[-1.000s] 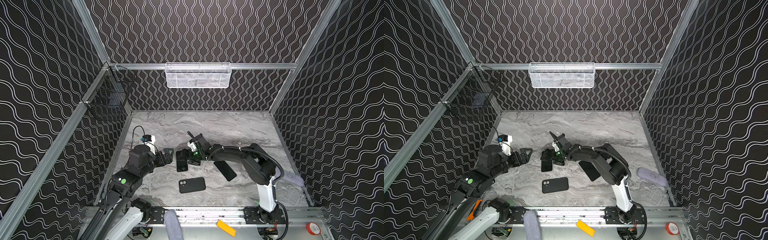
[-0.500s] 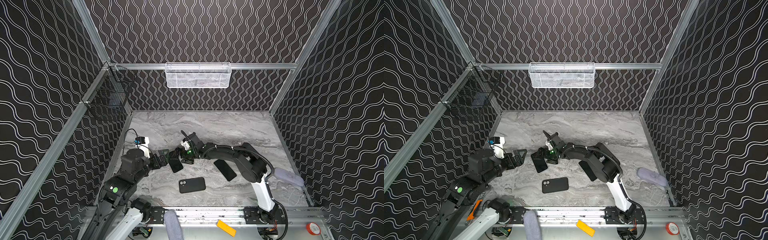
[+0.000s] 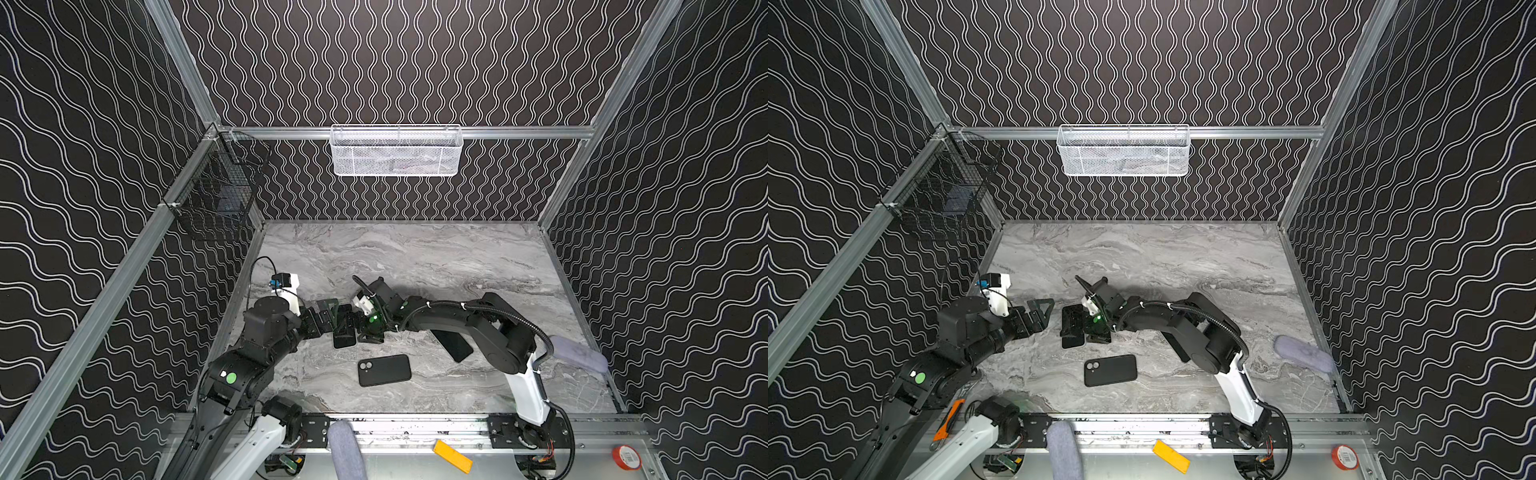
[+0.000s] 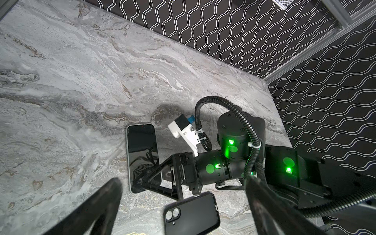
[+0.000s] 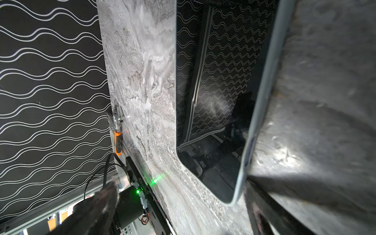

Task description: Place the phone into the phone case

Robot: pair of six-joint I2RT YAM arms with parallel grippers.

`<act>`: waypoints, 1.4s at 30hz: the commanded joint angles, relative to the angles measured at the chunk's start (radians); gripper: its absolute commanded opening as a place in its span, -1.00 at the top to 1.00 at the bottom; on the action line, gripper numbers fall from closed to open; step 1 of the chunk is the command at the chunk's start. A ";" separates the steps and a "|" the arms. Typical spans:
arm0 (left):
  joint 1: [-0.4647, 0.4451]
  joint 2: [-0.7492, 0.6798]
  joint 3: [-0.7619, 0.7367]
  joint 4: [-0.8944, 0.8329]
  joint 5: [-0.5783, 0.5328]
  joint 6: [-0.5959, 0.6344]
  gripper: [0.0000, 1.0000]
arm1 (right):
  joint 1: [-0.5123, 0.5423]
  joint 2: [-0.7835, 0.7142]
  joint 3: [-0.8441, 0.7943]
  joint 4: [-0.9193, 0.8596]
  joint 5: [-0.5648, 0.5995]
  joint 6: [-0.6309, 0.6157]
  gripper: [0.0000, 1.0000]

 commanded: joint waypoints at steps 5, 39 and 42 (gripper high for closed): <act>0.002 0.040 0.017 0.107 0.099 0.049 -0.97 | -0.044 -0.170 -0.097 -0.141 0.137 -0.018 -0.99; -0.363 1.233 0.344 0.870 0.663 -0.066 -0.97 | -0.224 -1.274 -1.030 -0.352 0.515 0.335 -0.99; -0.378 1.285 0.339 0.913 0.659 -0.098 -0.97 | -0.265 -1.255 -1.046 -0.306 0.493 0.321 -0.99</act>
